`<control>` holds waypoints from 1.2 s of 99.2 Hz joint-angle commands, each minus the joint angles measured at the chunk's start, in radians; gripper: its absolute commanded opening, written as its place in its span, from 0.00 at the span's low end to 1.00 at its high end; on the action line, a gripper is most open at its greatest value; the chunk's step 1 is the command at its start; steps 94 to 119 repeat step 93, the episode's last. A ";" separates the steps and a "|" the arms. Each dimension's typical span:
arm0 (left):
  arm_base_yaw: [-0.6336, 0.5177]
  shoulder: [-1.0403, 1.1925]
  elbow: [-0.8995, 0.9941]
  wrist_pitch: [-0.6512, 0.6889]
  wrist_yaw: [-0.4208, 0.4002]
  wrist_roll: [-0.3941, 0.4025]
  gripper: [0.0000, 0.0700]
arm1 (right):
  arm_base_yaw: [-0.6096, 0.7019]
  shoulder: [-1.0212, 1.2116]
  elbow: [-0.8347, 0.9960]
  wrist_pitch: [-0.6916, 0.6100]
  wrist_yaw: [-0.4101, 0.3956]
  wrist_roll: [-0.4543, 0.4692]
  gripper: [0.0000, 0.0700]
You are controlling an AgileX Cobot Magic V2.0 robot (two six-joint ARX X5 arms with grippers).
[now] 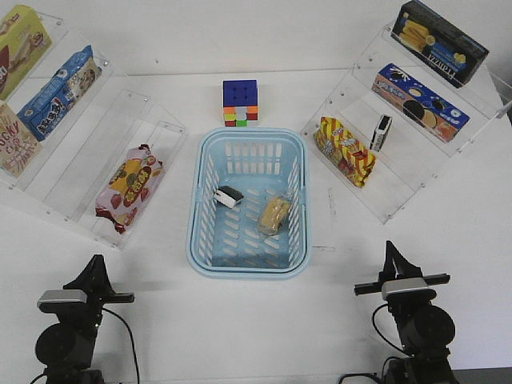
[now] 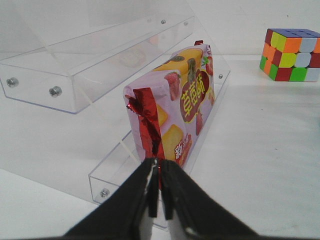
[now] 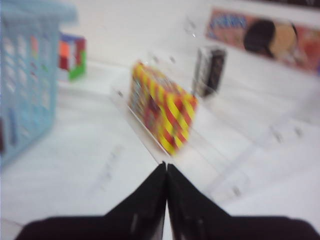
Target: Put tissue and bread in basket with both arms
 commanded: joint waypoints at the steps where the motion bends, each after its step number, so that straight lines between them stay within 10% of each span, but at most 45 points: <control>1: -0.001 -0.002 -0.020 0.010 -0.002 -0.005 0.00 | -0.021 -0.052 -0.022 -0.014 -0.001 -0.011 0.00; 119: -0.001 -0.002 -0.019 0.011 -0.002 -0.005 0.00 | -0.069 -0.084 -0.047 -0.070 -0.001 0.062 0.00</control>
